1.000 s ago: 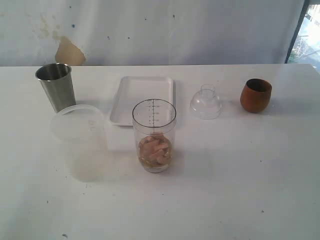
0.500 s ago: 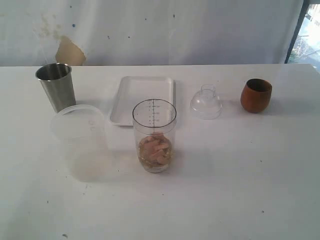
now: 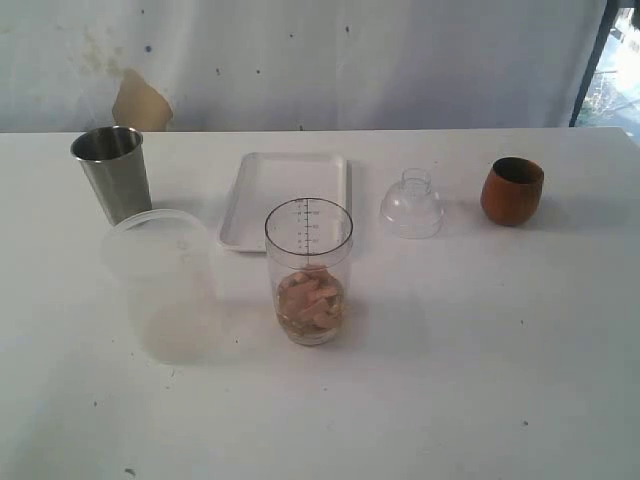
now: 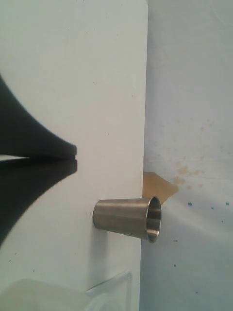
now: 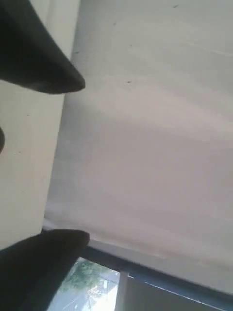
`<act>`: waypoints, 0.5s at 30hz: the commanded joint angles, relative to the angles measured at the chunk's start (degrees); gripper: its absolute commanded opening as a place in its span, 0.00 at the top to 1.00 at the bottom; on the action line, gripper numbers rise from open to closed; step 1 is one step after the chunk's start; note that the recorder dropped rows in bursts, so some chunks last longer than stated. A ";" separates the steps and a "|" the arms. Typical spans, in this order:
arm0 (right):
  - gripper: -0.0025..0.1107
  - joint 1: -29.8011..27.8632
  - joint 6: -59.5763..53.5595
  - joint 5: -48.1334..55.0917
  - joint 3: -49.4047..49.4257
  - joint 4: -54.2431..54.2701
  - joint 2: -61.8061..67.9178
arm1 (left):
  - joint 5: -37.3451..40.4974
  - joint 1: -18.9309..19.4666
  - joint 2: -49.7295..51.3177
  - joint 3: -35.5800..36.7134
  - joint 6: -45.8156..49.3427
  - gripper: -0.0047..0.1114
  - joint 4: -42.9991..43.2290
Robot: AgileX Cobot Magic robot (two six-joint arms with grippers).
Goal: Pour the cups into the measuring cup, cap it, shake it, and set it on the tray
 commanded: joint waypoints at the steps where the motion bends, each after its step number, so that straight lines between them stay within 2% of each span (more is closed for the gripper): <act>1: 0.34 4.34 2.06 8.30 -6.79 -5.94 9.88 | -0.68 -0.04 -0.26 0.29 -0.12 0.96 -0.71; 2: 0.35 7.19 -0.20 19.52 -10.69 -5.94 14.17 | -0.68 -0.04 -0.26 0.29 -0.12 0.96 -0.71; 4: 0.35 9.26 -4.30 30.12 -14.55 -5.58 18.08 | -0.68 -0.04 -0.26 0.29 -0.12 0.96 -0.71; 5: 0.35 10.94 -5.77 40.71 -19.17 -2.19 22.13 | -0.68 -0.04 -0.26 0.29 -0.12 0.96 -0.71; 6: 0.35 11.61 -9.90 46.44 -23.45 5.97 25.36 | -0.68 -0.04 -0.26 0.29 -0.12 0.96 -0.71; 7: 0.35 11.75 -15.20 46.90 -24.90 11.20 26.40 | -0.68 -0.04 -0.26 0.29 -0.12 0.96 -0.71; 8: 0.35 12.12 -30.03 47.00 -28.07 26.75 28.28 | -0.68 -0.04 -0.26 0.29 -0.12 0.96 -0.71; 9: 0.35 12.20 -39.16 47.60 -29.66 36.37 29.32 | -0.68 -0.04 -0.26 0.29 -0.12 0.96 -0.71; 10: 0.35 12.20 -53.39 51.09 -33.13 53.61 31.62 | -0.68 -0.04 -0.26 0.29 -0.12 0.96 -0.71; 11: 0.35 12.20 -60.58 55.31 -36.21 65.17 34.10 | -0.68 -0.04 -0.26 0.29 -0.12 0.96 -0.71; 13: 0.36 12.57 -64.64 61.15 -41.68 71.85 38.95 | -0.68 -0.04 -0.26 0.29 -0.12 0.96 -0.71; 15: 0.36 13.90 -64.64 63.45 -45.84 71.20 43.15 | -0.68 -0.04 -0.26 0.29 -0.12 0.96 -0.71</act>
